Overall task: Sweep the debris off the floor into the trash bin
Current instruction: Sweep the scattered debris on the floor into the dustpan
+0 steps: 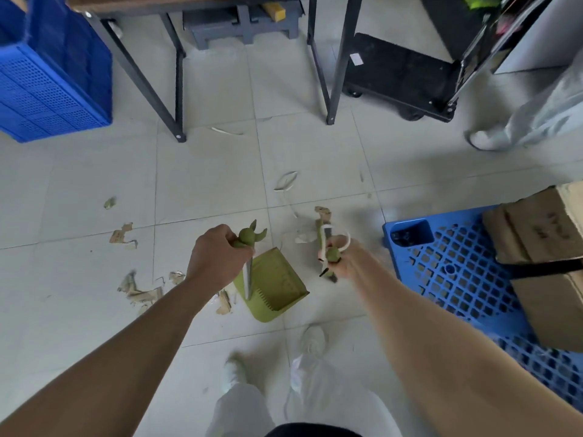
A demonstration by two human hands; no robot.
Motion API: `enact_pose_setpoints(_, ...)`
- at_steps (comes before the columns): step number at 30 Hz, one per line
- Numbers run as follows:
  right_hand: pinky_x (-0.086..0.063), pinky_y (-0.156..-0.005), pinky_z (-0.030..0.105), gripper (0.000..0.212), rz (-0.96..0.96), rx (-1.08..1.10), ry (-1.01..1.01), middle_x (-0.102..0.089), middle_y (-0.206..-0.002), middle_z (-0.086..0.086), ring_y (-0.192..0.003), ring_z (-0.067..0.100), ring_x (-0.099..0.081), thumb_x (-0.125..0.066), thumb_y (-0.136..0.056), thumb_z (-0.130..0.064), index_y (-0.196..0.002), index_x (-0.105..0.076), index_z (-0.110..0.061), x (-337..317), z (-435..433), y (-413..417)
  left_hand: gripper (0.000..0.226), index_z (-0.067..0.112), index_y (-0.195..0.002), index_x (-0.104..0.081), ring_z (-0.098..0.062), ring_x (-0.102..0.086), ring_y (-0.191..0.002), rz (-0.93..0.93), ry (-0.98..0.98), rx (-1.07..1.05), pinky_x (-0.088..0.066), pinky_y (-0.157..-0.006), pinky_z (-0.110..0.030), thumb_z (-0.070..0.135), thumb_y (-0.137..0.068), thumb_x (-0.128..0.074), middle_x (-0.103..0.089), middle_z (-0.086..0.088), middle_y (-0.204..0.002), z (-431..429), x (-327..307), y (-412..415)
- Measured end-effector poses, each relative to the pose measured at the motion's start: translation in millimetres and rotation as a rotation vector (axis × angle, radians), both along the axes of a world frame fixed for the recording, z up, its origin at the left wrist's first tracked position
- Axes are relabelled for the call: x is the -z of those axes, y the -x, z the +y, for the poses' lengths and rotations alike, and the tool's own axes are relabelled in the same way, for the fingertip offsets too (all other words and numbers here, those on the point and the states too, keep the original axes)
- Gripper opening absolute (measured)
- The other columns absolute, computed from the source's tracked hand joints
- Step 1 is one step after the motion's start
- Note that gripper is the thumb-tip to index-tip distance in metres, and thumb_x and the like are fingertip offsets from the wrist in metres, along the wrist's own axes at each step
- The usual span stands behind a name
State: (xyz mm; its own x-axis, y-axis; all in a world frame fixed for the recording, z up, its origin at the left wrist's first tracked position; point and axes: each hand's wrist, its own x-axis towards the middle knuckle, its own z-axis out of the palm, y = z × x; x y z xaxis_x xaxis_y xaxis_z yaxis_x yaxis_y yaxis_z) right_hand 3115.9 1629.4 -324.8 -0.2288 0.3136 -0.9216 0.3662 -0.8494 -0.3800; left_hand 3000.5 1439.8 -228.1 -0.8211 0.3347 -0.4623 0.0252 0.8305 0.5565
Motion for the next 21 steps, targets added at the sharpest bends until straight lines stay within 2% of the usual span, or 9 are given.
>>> enact_pose_setpoints(3, -0.041, -0.032, 0.015, 0.022, 0.063, -0.034, 0.01, -0.048, -0.072, 0.01, -0.027, 0.012, -0.051, -0.039, -0.096, -0.001, -0.077, -0.049, -0.006, -9.6, 16.8, 12.2, 0.028, 0.016, -0.068, -0.046, -0.018, -0.046, -0.054, 0.007, -0.004, -0.028, -0.035, -0.05, -0.025, 0.021, -0.077, -0.073, -0.052, -0.001, -0.067, 15.7, -3.0, -0.2)
enact_pose_setpoints(6, -0.043, -0.047, 0.018, 0.027, 0.152, -0.027, 0.015, -0.042, -0.069, 0.005, -0.028, 0.006, -0.049, -0.038, -0.096, -0.001, -0.071, -0.043, -0.01, -19.8, 30.9, 5.9, 0.027, 0.014, -0.07, -0.047, -0.017, -0.045, -0.052, -0.001, -0.018, -0.075, -0.033, -0.048, -0.024, 0.021, -0.076, -0.071, -0.051, 0.0, -0.066, 28.9, -7.0, 5.5)
enact_pose_setpoints(8, -0.044, -0.041, 0.018, 0.026, 0.162, -0.041, 0.038, -0.042, -0.069, 0.007, -0.028, 0.008, -0.05, -0.04, -0.095, -0.002, -0.07, -0.042, -0.01, -22.4, 37.4, 2.0, 0.025, 0.013, -0.072, -0.049, -0.019, -0.045, -0.056, -0.001, -0.028, -0.081, -0.034, -0.05, -0.025, 0.022, -0.075, -0.072, -0.051, 0.0, -0.067, 36.4, -7.9, 10.8)
enact_pose_setpoints(11, -0.039, -0.028, 0.016, 0.031, 0.176, 0.053, 0.036, -0.041, -0.068, 0.011, -0.027, 0.017, -0.047, -0.035, -0.097, -0.004, -0.068, -0.045, -0.009, -13.4, 54.1, 3.6, 0.023, 0.007, -0.081, -0.055, -0.019, -0.046, -0.058, 0.0, -0.043, -0.079, -0.034, -0.051, -0.026, 0.021, -0.075, -0.072, -0.052, -0.001, -0.07, 45.9, -8.4, 18.2)
enact_pose_setpoints(13, -0.038, -0.028, 0.017, 0.028, 0.089, 0.126, -0.034, -0.046, -0.068, 0.011, -0.037, 0.02, -0.047, -0.034, -0.098, -0.007, -0.077, -0.053, -0.007, -5.2, 72.7, 5.4, 0.023, 0.006, -0.084, -0.056, -0.018, -0.046, -0.059, -0.003, -0.055, -0.074, -0.034, -0.052, -0.026, 0.021, -0.075, -0.072, -0.052, -0.001, -0.072, 52.3, -8.2, 25.4)
enact_pose_setpoints(15, -0.037, -0.03, 0.017, 0.022, 0.009, 0.116, -0.121, -0.053, -0.067, 0.009, -0.035, 0.019, -0.047, -0.036, -0.095, -0.005, -0.093, -0.058, -0.009, -0.3, 93.5, 8.6, 0.023, 0.008, -0.081, -0.055, -0.017, -0.046, -0.058, -0.004, -0.068, -0.059, -0.034, -0.051, -0.026, 0.02, -0.076, -0.073, -0.052, -0.001, -0.071, 59.5, -6.2, 35.5)
enact_pose_setpoints(18, -0.033, -0.033, 0.017, 0.044, -0.108, 0.057, -0.273, -0.054, -0.069, 0.006, -0.033, 0.016, -0.038, -0.036, -0.082, 0.007, -0.115, -0.06, -0.011, 11.8, 121.5, 18.7, 0.023, 0.011, -0.077, -0.051, -0.017, -0.044, -0.055, -0.011, -0.079, -0.038, -0.033, -0.05, -0.025, 0.02, -0.076, -0.072, -0.05, 0.0, -0.069, 72.2, -0.4, 53.9)
enact_pose_setpoints(20, -0.037, -0.037, 0.018, 0.048, -0.195, 0.092, -0.279, -0.051, -0.078, 0.008, -0.039, 0.016, -0.04, -0.042, -0.079, 0.006, -0.118, -0.06, -0.015, 35.9, 140.9, 29.8, 0.024, 0.011, -0.075, -0.05, -0.017, -0.043, -0.055, -0.02, -0.083, -0.035, -0.033, -0.049, -0.024, 0.02, -0.076, -0.072, -0.05, 0.0, -0.068, 79.0, 2.9, 66.9)
enact_pose_setpoints(21, -0.039, -0.038, 0.018, 0.039, -0.231, 0.077, -0.263, -0.048, -0.076, 0.008, -0.043, 0.017, -0.04, -0.046, -0.081, 0.002, -0.111, -0.061, -0.017, 41.8, 145.6, 39.0, 0.025, 0.011, -0.075, -0.05, -0.017, -0.043, -0.054, -0.025, -0.086, -0.038, -0.033, -0.049, -0.024, 0.021, -0.077, -0.072, -0.05, 0.0, -0.067, 81.5, 4.4, 73.6)
